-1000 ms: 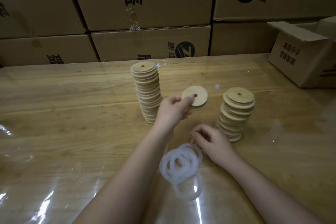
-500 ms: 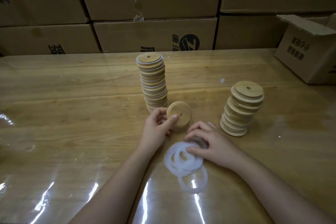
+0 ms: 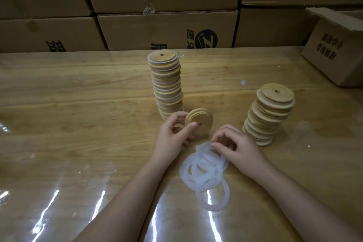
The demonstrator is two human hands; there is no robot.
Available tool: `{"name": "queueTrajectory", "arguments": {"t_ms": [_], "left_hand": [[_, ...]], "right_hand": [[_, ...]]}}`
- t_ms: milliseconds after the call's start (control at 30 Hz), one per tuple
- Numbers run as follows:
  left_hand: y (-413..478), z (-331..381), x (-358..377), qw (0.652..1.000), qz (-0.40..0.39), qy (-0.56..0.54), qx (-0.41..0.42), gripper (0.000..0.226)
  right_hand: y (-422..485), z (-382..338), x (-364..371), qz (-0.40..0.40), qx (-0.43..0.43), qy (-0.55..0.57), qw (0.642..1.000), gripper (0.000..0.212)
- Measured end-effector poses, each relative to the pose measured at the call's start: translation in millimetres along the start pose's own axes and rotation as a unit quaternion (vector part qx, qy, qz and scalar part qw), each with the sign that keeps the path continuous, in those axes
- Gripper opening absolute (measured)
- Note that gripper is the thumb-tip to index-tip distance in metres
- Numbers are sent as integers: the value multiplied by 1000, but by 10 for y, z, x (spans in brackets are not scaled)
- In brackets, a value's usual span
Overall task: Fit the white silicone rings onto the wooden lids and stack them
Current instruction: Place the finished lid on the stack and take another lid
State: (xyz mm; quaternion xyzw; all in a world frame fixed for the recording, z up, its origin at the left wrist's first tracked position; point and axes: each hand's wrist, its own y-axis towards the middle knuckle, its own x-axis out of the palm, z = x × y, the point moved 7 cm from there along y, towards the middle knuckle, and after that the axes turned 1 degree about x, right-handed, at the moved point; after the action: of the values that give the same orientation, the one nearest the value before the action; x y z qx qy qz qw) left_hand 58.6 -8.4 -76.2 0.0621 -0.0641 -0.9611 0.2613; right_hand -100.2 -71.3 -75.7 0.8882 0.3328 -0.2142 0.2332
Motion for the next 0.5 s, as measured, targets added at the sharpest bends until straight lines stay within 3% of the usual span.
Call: {"name": "queueTrajectory", "arguments": {"t_ms": [333,500], "left_hand": [[-2,18,27,998,-15,44,36,32],[-15,25,34,997,-17,70,41,24]], "right_hand": [[2,5,-85,51,35,41,997,18],[-13,-39,-137,82,28,69,994,15]]}}
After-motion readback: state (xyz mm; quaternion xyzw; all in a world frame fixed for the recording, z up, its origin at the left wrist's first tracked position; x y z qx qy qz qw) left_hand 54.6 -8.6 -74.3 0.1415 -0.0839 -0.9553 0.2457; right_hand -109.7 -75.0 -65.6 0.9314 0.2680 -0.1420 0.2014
